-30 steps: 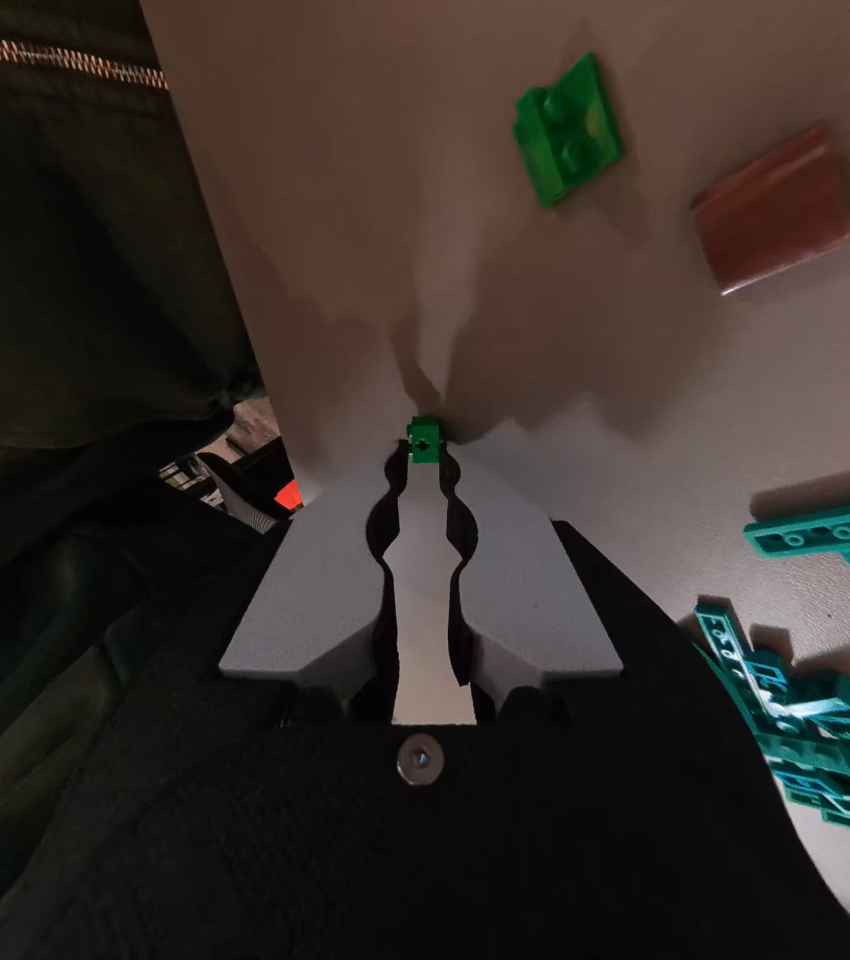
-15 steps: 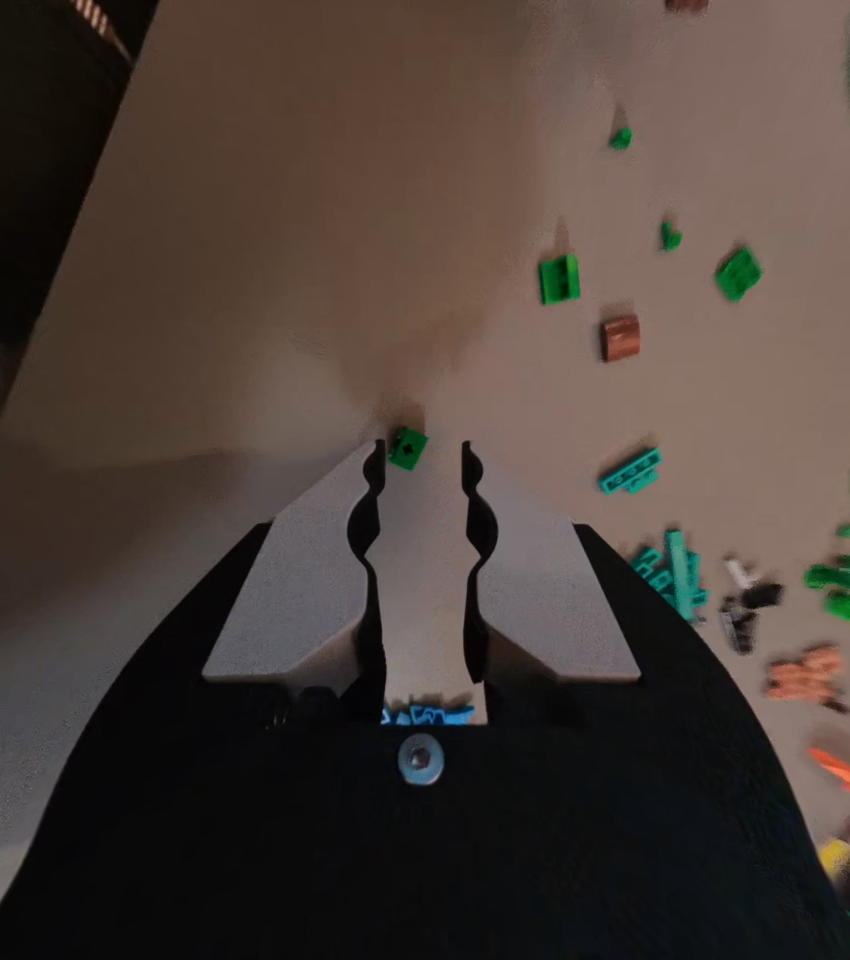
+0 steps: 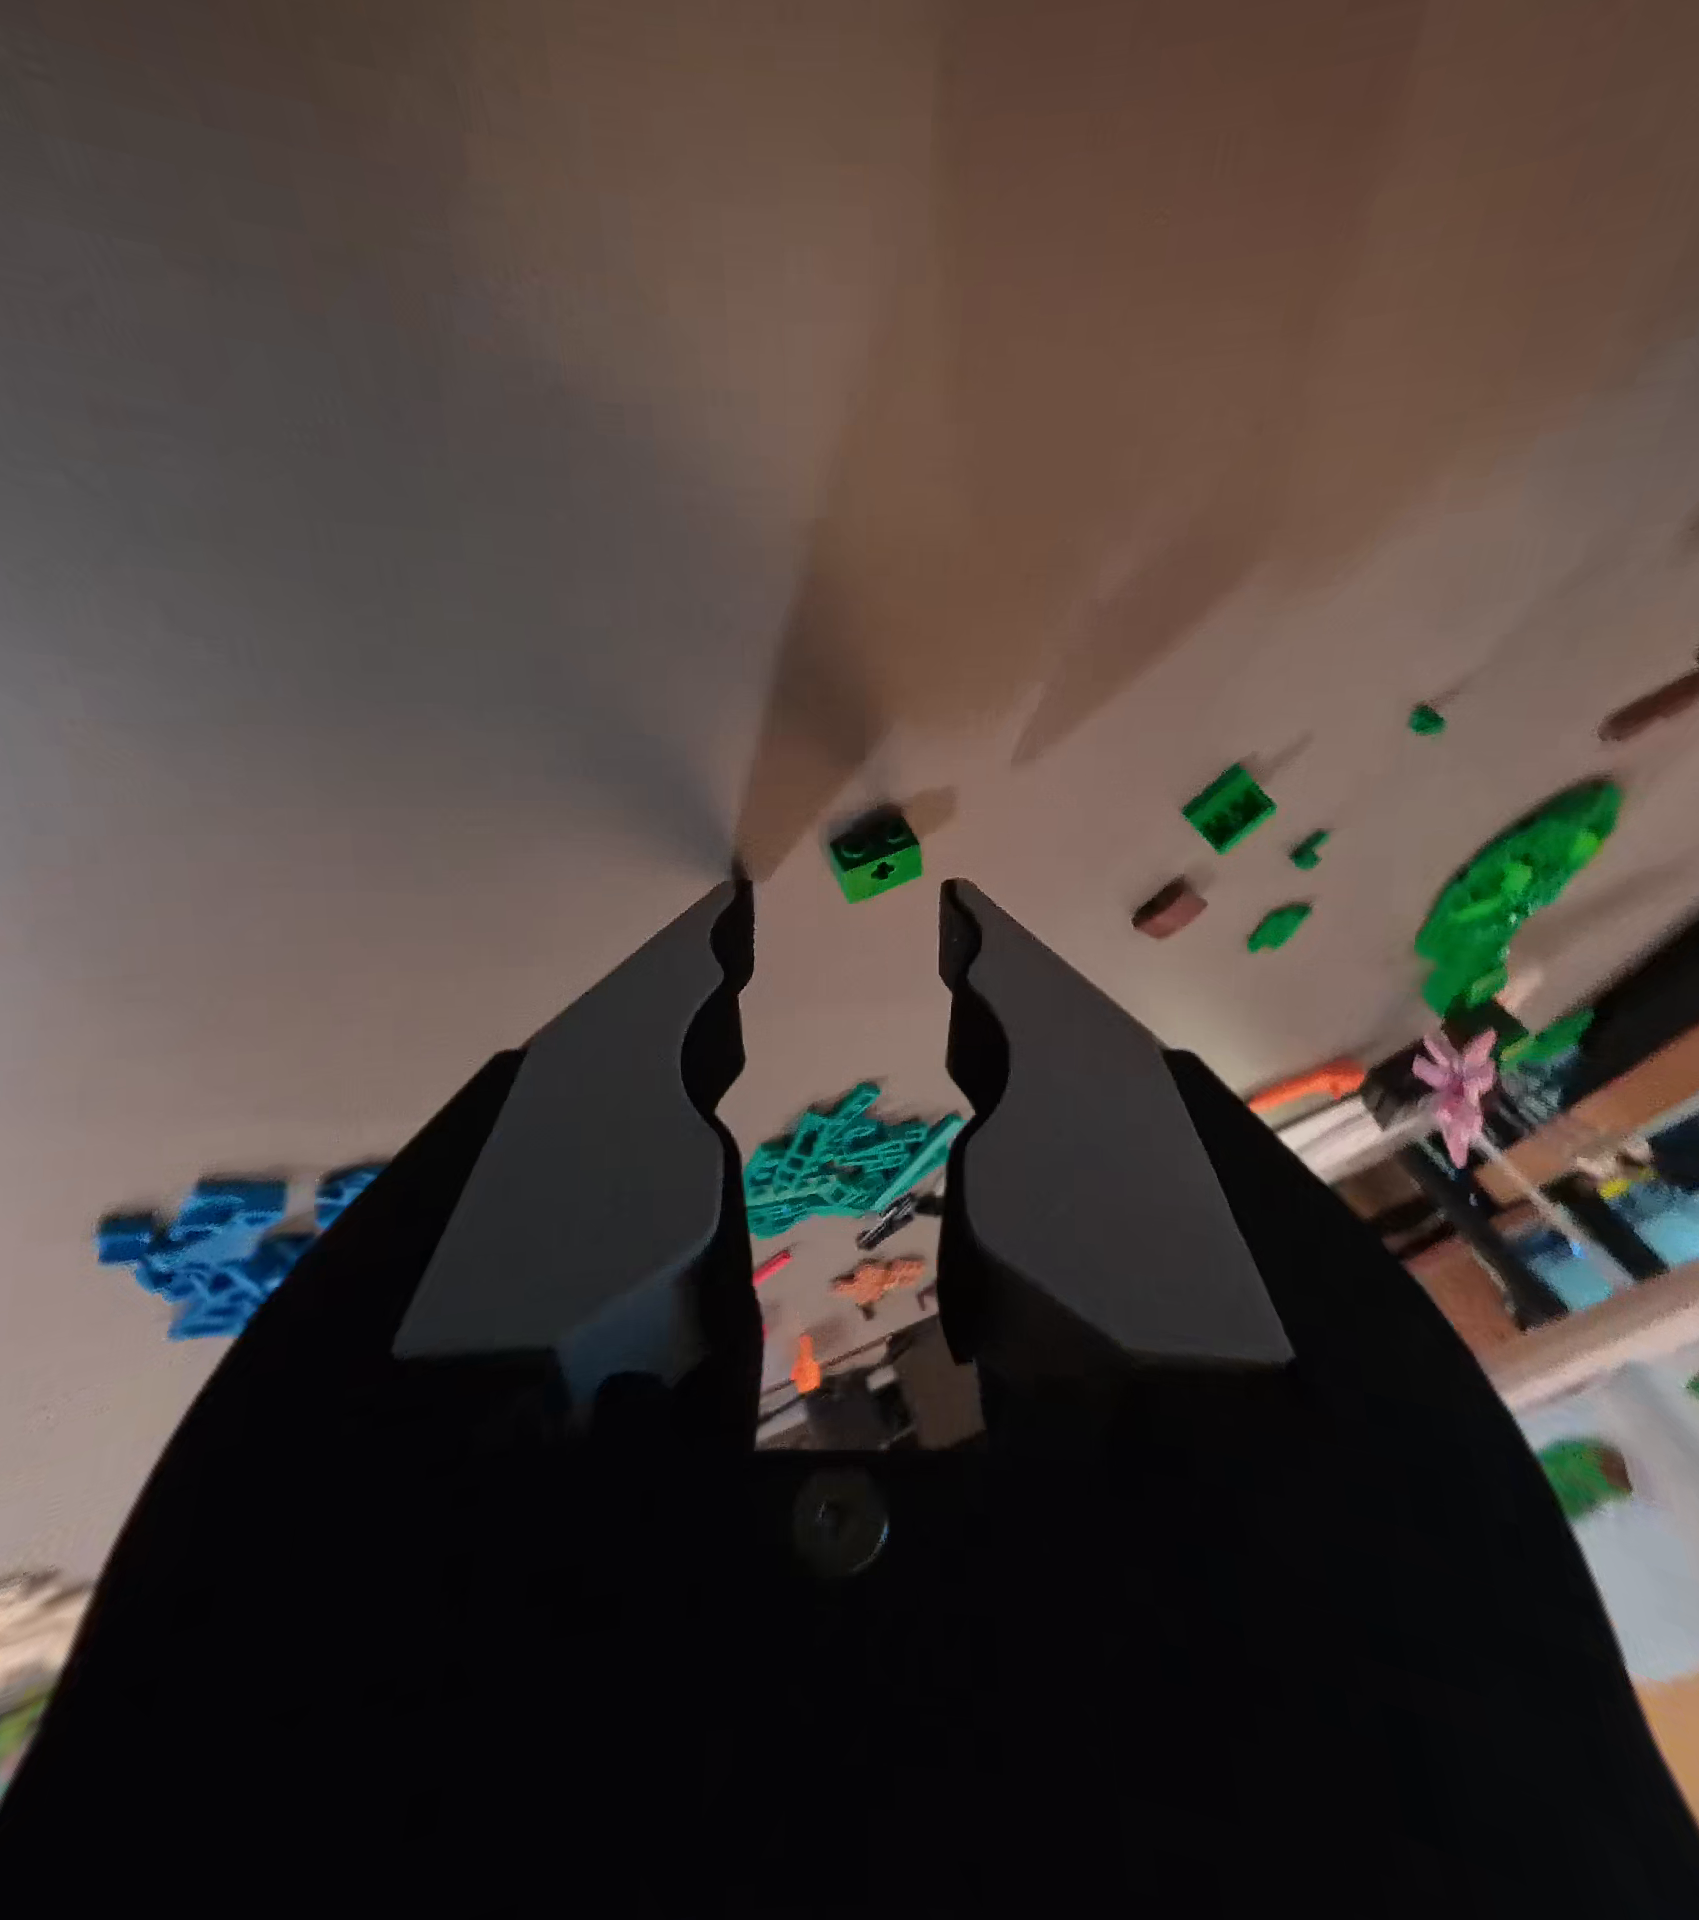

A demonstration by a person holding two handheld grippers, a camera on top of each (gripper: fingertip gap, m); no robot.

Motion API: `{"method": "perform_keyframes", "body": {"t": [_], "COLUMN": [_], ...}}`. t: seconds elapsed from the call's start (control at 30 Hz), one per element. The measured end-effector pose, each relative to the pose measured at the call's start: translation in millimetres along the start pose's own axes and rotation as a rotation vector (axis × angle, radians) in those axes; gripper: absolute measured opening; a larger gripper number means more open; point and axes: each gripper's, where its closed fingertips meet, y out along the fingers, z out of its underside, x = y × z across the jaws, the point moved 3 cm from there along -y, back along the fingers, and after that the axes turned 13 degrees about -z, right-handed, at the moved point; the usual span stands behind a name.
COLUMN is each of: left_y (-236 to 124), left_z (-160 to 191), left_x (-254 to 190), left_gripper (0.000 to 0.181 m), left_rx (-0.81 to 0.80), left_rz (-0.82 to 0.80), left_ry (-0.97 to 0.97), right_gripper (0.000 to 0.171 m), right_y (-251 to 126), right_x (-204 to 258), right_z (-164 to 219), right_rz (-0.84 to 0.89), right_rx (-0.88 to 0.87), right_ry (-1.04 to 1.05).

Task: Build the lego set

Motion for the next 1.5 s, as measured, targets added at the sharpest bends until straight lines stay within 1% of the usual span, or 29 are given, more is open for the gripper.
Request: {"method": "perform_keyframes", "body": {"t": [0.07,0.13,0.23,0.43,0.63,0.73,0.83,0.9,0.97,1.03,1.07,1.13,1.23,1.3,1.37,1.4,1.43,1.5], "left_y": [0.0,-0.2,-0.3,-0.4,-0.3,-0.4,-0.5,-0.6,-0.9,-1.3,-1.3,-1.3,-3.3,-5.3,-5.7,-5.9,-6.3,-8.2], "left_z": [0.1,0.0,-0.2,-0.4,-0.4,-0.7,-1.0,-1.5,-2.0,-3.2,-3.9,-5.0,-9.1,-13.3,-16.6,-20.2,-24.0,-33.4], "left_x": [0.0,-0.1,0.0,-0.4,-1.1,-1.2,-1.2,-1.3,-1.6,-2.8,-3.3,-2.7,3.6,11.5,21.5,27.1,34.0,48.4], "left_gripper": [0.001,0.001,0.001,0.001,0.001,0.001,0.001,0.001,0.001,0.001,0.001,0.001,0.001,0.001,0.001,0.001,0.001,0.001], "left_rx": [0.0,0.0,-0.001,-0.001,0.001,0.001,0.001,-0.001,-0.003,-0.007,-0.009,-0.013,-0.038,-0.065,-0.077,-0.089,-0.1,-0.129], "left_rz": [0.0,0.001,0.0,0.002,0.004,0.004,0.003,0.002,0.001,0.002,0.002,-0.006,-0.046,-0.08,-0.107,-0.119,-0.135,-0.163], "left_ry": [0.0,0.001,0.002,0.002,-0.001,-0.003,-0.006,-0.006,-0.003,0.012,0.019,0.021,0.005,-0.038,-0.105,-0.106,-0.091,-0.084], "right_gripper": [0.036,0.04,0.04,0.031,0.029,0.028,0.02,0.015,0.015,0.015,0.015,0.015,0.015,0.014,0.014,0.014,0.014,0.014], "right_y": [1.2,-0.3,-0.9,5.6,6.5,6.9,6.6,6.3,6.4,8.2,8.1,2.4,-19.8,-39.2,-63.7,-76.0,-84.1,-90.3], "right_x": [-3.2,-6.1,-10.5,-9.9,-13.1,-13.4,-9.5,-7.0,-6.8,-10.9,-16.5,-39.1,-80.7,-103.6,-121.4,-127.3,-131.1,-136.0], "right_z": [1.7,-2.4,-6.2,4.8,2.1,1.5,1.9,2.2,3.3,9.4,10.9,8.3,2.4,4.9,13.3,17.6,19.9,17.9], "right_rz": [-0.071,-0.154,-0.254,-0.344,-0.371,-0.378,-0.393,-0.394,-0.382,-0.348,-0.313,-0.196,-0.014,0.102,0.236,0.285,0.293,0.236], "right_rx": [-0.049,-0.147,-0.251,-0.24,-0.229,-0.23,-0.242,-0.247,-0.247,-0.228,-0.248,-0.392,-0.775,-1.046,-1.312,-1.446,-1.558,-1.707], "right_ry": [-0.016,0.026,0.079,0.043,-0.031,-0.035,-0.023,-0.003,0.034,0.112,0.18,0.388,0.709,0.854,0.949,0.978,0.998,0.999]}}
